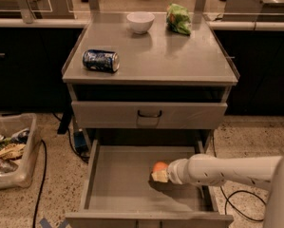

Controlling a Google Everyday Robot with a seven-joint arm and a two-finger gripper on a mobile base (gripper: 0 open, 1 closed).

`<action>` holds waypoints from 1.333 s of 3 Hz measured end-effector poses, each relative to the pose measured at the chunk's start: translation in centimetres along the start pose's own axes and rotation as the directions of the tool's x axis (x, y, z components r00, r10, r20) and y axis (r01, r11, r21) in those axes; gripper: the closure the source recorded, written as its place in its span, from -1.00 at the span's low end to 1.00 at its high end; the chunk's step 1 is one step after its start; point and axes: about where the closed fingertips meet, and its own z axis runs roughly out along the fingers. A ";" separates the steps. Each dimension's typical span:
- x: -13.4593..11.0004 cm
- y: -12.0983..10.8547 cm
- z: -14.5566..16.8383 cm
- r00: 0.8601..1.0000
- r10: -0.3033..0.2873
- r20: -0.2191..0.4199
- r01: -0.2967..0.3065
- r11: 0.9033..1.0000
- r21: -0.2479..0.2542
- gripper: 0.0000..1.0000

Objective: Place orange into middle drawer

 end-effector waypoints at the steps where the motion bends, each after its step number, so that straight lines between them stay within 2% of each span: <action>1: -0.6 -1.7 1.0 0.993 -0.061 -0.106 0.064 0.997 0.030 1.00; 2: -2.7 -2.1 5.0 0.973 -0.137 -0.187 0.143 0.989 0.020 1.00; 3: -2.7 -2.1 5.0 0.973 -0.136 -0.187 0.143 0.990 0.021 1.00; 4: -1.8 -3.2 5.6 0.980 -0.091 -0.179 0.100 0.994 0.042 1.00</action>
Offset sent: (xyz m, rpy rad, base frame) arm 0.0863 0.0322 -0.0440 -0.2574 0.1055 0.1809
